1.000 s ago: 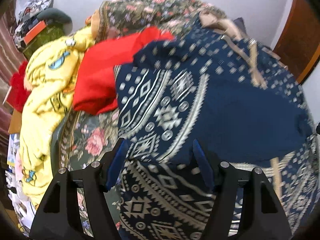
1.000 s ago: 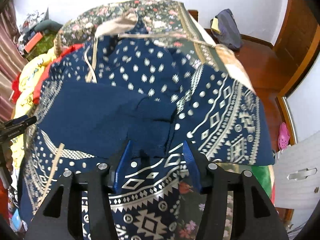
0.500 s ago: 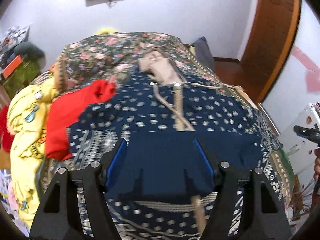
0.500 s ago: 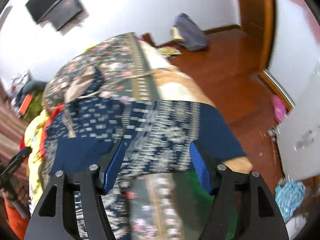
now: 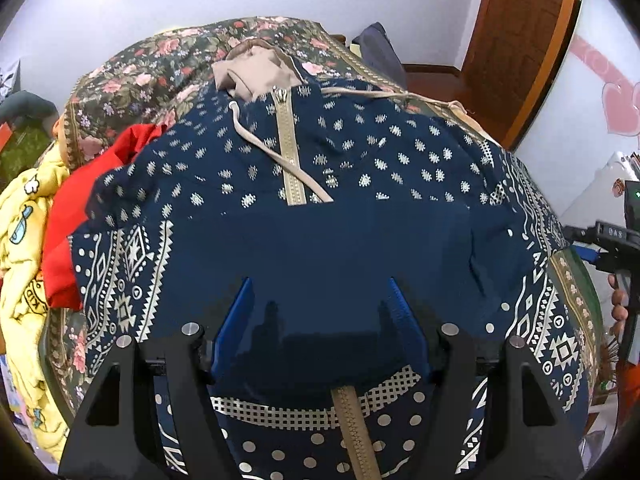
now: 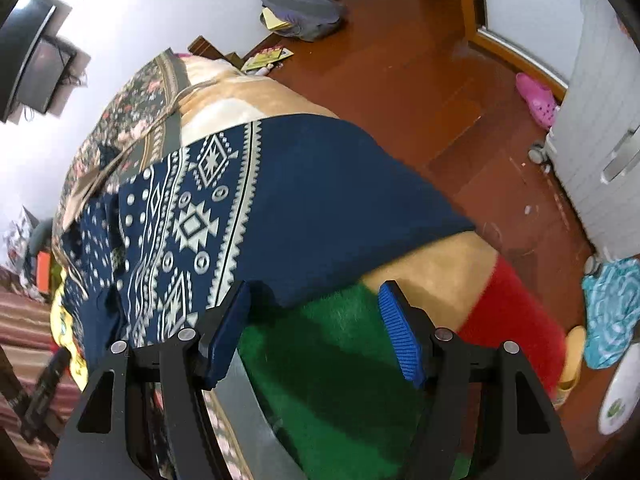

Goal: Fold large clothes

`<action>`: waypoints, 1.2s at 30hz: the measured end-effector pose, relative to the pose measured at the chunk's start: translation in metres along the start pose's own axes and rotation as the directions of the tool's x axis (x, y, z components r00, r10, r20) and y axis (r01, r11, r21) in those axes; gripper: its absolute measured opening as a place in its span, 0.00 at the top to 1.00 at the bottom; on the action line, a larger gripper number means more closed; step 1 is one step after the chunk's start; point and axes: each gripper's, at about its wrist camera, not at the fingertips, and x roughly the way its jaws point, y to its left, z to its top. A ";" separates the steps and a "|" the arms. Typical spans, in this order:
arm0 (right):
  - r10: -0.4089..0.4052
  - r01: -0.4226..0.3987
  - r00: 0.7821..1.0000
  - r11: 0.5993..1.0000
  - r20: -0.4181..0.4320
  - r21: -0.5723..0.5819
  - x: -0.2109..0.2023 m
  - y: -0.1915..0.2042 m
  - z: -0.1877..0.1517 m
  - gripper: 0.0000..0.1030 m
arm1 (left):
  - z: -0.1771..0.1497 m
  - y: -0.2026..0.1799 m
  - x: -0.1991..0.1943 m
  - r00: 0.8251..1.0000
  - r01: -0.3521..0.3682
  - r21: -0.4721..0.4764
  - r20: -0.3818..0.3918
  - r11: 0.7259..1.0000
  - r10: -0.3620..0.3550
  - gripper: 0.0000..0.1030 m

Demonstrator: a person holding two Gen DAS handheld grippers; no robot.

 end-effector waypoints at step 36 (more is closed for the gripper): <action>0.167 0.066 0.928 0.805 0.332 -0.589 -0.084 0.213 -0.024 0.90 | -0.014 0.037 -0.057 0.995 -0.037 -0.047 0.096 0.998 0.041 0.35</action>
